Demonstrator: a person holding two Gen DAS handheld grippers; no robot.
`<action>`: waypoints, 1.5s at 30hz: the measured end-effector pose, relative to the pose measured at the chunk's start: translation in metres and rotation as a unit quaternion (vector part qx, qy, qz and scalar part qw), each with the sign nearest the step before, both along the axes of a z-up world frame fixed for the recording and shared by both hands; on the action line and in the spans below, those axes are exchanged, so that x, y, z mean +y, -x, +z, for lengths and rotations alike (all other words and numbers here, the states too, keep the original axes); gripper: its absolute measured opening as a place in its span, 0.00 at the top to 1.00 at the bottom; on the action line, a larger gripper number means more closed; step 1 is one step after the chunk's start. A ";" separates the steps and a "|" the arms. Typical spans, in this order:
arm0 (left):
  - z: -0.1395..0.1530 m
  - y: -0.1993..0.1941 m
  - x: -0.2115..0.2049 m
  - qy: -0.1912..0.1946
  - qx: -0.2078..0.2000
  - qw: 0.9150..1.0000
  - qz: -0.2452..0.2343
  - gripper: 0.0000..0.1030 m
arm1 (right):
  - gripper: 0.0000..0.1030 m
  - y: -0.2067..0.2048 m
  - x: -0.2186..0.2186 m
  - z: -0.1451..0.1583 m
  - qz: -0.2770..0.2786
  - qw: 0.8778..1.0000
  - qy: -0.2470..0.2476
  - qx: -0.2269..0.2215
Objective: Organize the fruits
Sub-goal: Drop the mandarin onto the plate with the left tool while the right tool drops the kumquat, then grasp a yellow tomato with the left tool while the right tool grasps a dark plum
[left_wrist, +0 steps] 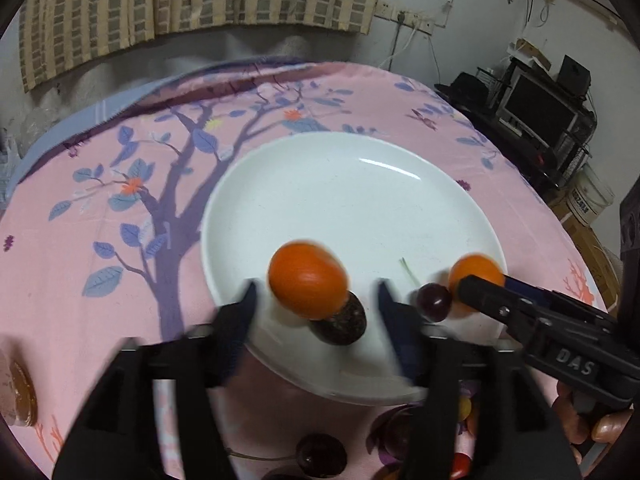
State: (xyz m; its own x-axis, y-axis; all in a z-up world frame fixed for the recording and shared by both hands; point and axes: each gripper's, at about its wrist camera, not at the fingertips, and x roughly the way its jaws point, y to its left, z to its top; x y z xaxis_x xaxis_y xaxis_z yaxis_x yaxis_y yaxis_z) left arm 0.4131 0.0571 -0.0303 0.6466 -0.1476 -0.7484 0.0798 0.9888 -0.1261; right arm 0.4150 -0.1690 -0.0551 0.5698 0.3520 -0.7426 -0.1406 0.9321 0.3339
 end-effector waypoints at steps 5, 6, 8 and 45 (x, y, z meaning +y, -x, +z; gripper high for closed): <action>0.033 0.026 -0.005 -0.002 -0.040 0.999 -0.003 0.16 | 0.42 0.026 -0.011 0.024 -0.006 0.998 0.008 -0.057; 0.038 0.034 -0.007 -0.008 -0.050 0.999 -0.001 0.13 | 0.42 0.031 -0.014 0.028 -0.005 0.998 0.004 -0.064; 0.049 0.054 -0.014 -0.029 -0.070 0.997 -0.004 0.09 | 0.39 0.047 -0.023 0.031 -0.005 0.997 -0.006 -0.076; -0.007 0.191 0.022 0.009 -0.033 0.999 -0.008 0.05 | 0.51 0.179 0.000 -0.015 0.093 0.986 0.128 -0.042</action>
State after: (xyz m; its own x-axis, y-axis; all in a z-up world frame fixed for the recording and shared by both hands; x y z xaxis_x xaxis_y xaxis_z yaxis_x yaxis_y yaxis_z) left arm 0.2225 0.0790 -0.0372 0.6920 -0.1712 -0.7014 0.1035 0.9850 -0.1383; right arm 0.2357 -0.1686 -0.0705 0.5753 0.2636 -0.7743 -0.3349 0.9396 0.0711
